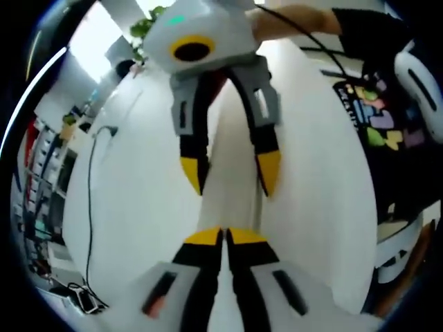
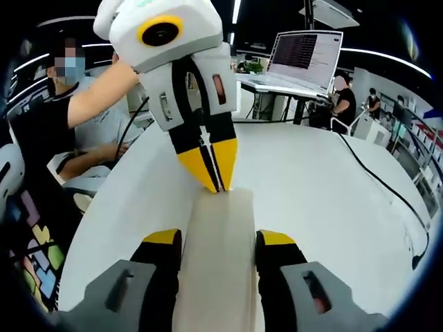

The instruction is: Arrange the utensils inside the cutlery case until each visible utensil rests in its matching compartment.

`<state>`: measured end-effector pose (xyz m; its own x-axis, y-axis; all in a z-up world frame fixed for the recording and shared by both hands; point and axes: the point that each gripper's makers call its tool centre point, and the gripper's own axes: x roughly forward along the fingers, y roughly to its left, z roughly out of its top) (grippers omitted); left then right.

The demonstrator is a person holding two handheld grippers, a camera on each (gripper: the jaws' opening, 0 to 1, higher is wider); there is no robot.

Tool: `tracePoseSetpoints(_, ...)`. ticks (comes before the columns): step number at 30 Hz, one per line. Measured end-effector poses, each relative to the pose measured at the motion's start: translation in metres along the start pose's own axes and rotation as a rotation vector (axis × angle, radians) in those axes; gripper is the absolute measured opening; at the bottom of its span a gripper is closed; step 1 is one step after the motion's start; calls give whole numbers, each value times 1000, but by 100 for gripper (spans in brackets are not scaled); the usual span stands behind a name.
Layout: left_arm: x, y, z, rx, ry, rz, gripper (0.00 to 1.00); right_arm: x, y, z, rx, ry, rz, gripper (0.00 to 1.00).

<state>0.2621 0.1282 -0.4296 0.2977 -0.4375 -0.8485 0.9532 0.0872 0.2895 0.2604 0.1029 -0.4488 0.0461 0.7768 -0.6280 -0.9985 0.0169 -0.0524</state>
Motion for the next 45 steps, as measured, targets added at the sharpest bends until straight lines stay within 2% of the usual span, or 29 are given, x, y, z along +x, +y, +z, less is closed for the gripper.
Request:
tracePoseSetpoints(4,0,0,1,0,-1,2,3,1,-1,0,-5,5,-12,44)
tracePoseSetpoints(8,2,-2,1,35,6,-2,3,-1,-3,2,-10,-11,-22,43)
tracePoseSetpoints(13,4,1,4,31,10,4,4,0,-3,1,-24,10,-19,44)
tracePoseSetpoints(18,6,1,6,22,20,1,1,-1,-3,1,-10,-10,-23,43)
tracePoseSetpoints(21,7,1,5,-40,45,-7,0,0,-4,1,2,-11,-21,43)
tracePoseSetpoints(24,9,4,7,-44,42,-10,0,0,-4,0,0,-5,-22,44)
tracePoseSetpoints(26,9,4,7,-87,47,-26,0,2,-4,-1,9,-5,-23,44)
tracePoseSetpoints(30,9,3,6,-100,35,-29,0,4,-4,-4,24,-5,-20,46)
tracePoseSetpoints(36,9,4,6,-100,41,1,0,1,-3,-2,11,-15,-23,45)
tracePoseSetpoints(39,8,5,5,-121,23,-7,0,-5,-4,7,-9,-45,-50,42)
tracePoseSetpoints(42,8,4,5,-153,-14,-7,0,-10,-6,11,-12,-40,-60,38)
tracePoseSetpoints(44,8,4,4,-159,-32,-4,0,-11,-5,14,-1,-38,-62,31)
tracePoseSetpoints(45,8,3,5,-158,-34,0,0,-12,-6,15,19,-39,-78,22)
